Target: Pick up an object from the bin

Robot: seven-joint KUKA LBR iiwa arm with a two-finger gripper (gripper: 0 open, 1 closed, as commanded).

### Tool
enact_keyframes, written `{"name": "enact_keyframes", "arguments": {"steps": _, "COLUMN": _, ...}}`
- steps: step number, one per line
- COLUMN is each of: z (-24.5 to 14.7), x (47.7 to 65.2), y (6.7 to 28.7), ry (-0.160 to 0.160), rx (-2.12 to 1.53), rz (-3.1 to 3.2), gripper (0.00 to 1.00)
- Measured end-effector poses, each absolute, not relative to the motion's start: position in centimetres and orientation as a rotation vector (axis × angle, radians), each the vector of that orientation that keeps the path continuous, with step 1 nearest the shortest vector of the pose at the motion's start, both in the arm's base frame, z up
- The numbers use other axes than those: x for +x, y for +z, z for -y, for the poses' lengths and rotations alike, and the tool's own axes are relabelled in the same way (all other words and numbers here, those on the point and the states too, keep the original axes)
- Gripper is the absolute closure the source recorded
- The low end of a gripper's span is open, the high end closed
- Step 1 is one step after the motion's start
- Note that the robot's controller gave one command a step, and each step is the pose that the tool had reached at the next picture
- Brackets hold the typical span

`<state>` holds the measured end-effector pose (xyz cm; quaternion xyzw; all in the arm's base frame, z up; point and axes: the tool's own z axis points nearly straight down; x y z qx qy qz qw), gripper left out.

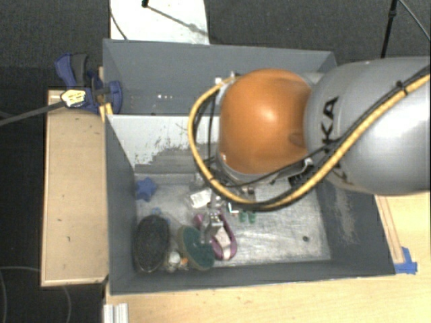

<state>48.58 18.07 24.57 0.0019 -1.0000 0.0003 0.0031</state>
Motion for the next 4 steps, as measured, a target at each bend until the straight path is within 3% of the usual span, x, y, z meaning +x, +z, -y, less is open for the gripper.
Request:
{"name": "enact_keyframes", "arguments": {"steps": 1, "z": -17.8, "x": 50.1, "y": 7.5, "ry": -0.004, "rx": 0.139, "rz": 3.148, "gripper": 0.0}}
{"name": "enact_keyframes", "arguments": {"steps": 2, "z": -17.8, "x": 49.8, "y": 7.4, "ry": -0.003, "rx": 0.127, "rz": 3.144, "gripper": 1.0}}
{"name": "enact_keyframes", "arguments": {"steps": 3, "z": -17.4, "x": 50.5, "y": 7.3, "ry": -0.007, "rx": 0.139, "rz": 3.14, "gripper": 1.0}}
{"name": "enact_keyframes", "arguments": {"steps": 4, "z": -17.0, "x": 51.0, "y": 24.1, "ry": -0.002, "rx": 0.627, "rz": 3.089, "gripper": 1.0}}
